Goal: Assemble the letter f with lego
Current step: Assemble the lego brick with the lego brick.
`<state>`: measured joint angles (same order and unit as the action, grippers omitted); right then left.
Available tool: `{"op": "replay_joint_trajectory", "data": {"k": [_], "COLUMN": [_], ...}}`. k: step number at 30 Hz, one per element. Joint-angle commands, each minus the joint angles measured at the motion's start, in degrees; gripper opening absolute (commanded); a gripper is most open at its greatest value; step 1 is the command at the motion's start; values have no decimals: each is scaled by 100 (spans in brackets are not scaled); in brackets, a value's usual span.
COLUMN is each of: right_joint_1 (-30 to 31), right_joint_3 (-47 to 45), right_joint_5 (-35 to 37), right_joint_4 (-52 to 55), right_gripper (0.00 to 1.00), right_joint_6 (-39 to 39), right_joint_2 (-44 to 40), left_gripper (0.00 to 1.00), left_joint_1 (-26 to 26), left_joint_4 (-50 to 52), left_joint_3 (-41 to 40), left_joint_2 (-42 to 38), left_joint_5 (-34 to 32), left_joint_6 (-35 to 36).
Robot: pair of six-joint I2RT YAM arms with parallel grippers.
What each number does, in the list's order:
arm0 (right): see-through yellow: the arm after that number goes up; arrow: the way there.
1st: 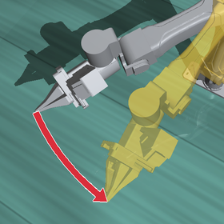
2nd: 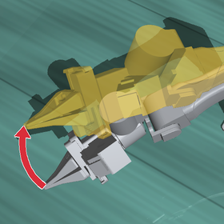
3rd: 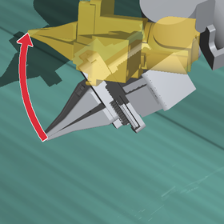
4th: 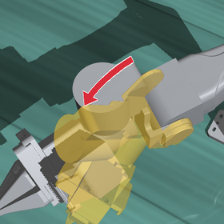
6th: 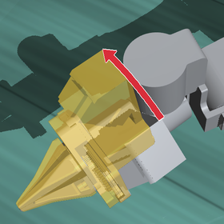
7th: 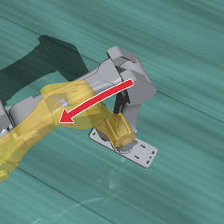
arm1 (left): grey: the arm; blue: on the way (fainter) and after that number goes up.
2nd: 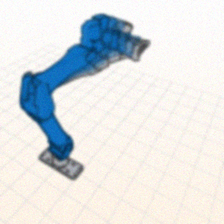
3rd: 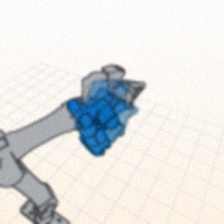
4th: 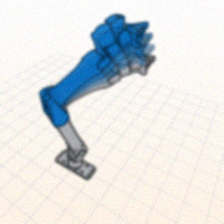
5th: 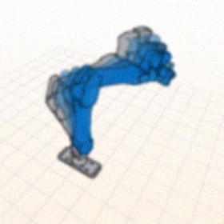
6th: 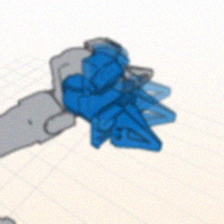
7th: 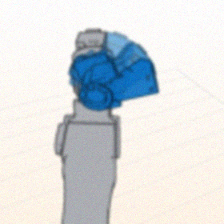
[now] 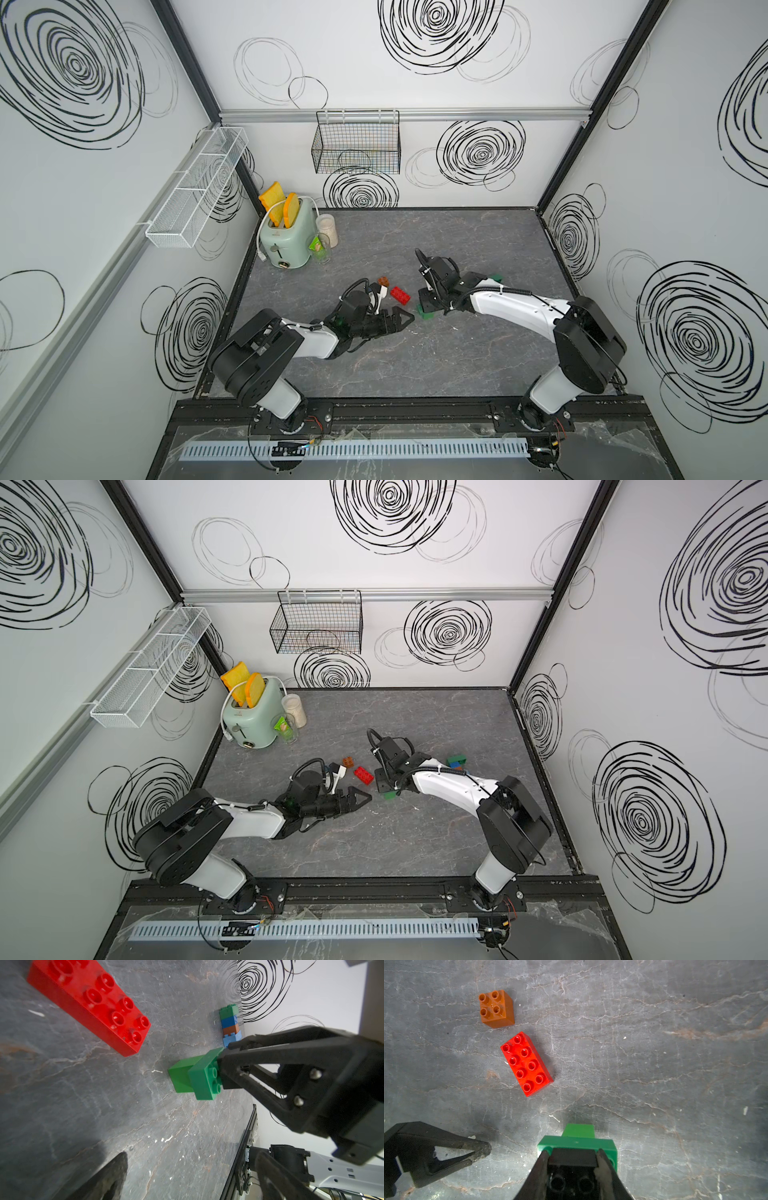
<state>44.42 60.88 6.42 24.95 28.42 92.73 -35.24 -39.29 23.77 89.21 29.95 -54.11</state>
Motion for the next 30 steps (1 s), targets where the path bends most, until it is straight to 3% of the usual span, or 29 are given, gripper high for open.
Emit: {"op": "replay_joint_trajectory", "data": {"k": [1, 30], "right_joint_1": [-13, 119], "right_joint_3": [-111, -117], "right_joint_5": [24, 84], "right_joint_4": [174, 401], "right_gripper": [33, 33], "right_joint_6": [-74, 22], "right_joint_2": [-88, 121], "left_gripper": [98, 98], "left_joint_1": [26, 141], "left_joint_4": [-334, -483], "left_joint_3": [111, 67], "left_joint_2": [61, 286], "left_joint_5": [46, 98], "left_joint_6": [-87, -168]}}
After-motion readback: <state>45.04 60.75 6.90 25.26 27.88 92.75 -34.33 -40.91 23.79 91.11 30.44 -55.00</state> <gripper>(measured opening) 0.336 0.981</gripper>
